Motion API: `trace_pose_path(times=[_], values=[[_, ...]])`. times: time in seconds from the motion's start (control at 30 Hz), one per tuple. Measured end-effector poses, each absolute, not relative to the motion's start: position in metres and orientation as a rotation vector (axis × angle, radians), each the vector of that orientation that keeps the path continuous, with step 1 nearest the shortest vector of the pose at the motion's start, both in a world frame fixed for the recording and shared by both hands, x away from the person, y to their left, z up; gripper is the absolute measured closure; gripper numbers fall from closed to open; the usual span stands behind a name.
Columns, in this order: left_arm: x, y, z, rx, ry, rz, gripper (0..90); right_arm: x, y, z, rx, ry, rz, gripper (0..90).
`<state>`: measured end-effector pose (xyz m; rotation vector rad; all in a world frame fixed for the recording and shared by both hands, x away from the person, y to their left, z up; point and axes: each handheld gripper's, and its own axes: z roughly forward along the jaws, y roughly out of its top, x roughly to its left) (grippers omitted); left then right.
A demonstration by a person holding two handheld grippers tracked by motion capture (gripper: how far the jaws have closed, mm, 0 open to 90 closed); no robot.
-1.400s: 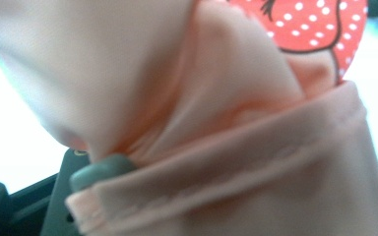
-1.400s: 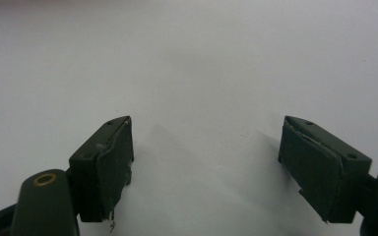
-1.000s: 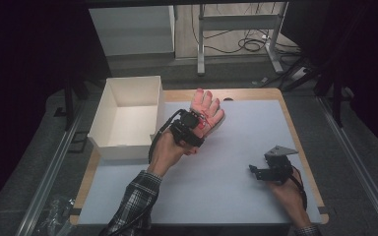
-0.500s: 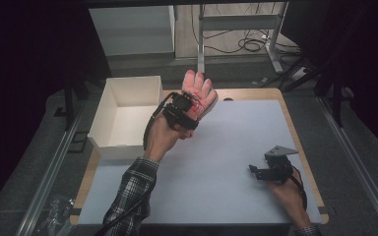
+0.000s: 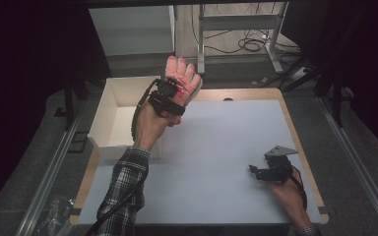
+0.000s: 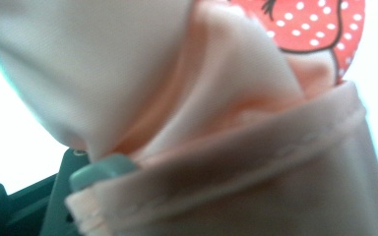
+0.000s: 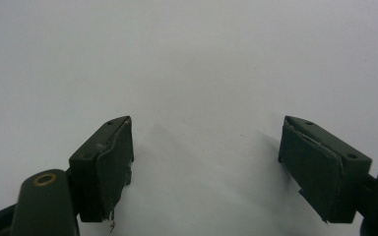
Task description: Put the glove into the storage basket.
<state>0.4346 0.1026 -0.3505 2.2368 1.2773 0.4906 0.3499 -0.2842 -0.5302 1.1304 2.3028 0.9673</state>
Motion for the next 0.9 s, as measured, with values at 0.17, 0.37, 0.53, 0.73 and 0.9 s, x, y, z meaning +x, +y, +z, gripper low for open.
trace_pose_path(times=[0.17,0.37,0.53,0.73,0.9], values=[[0.436,0.126,-0.345,2.204,1.336,0.526,39.8,0.35,-0.284,-0.53,1.13,2.302,0.967,21.3],[0.436,0.151,-0.344,2.169,1.402,0.552,39.7,0.35,-0.284,-0.53,1.128,2.302,0.966,21.3],[0.436,0.172,-0.349,2.141,1.462,0.564,39.6,0.35,-0.284,-0.53,1.129,2.302,0.966,21.3],[0.439,0.196,-0.365,2.11,1.543,0.561,39.3,0.35,-0.284,-0.53,1.129,2.302,0.966,21.3],[0.443,0.207,-0.381,2.091,1.586,0.553,39.1,0.35,-0.284,-0.53,1.129,2.302,0.965,21.3]])
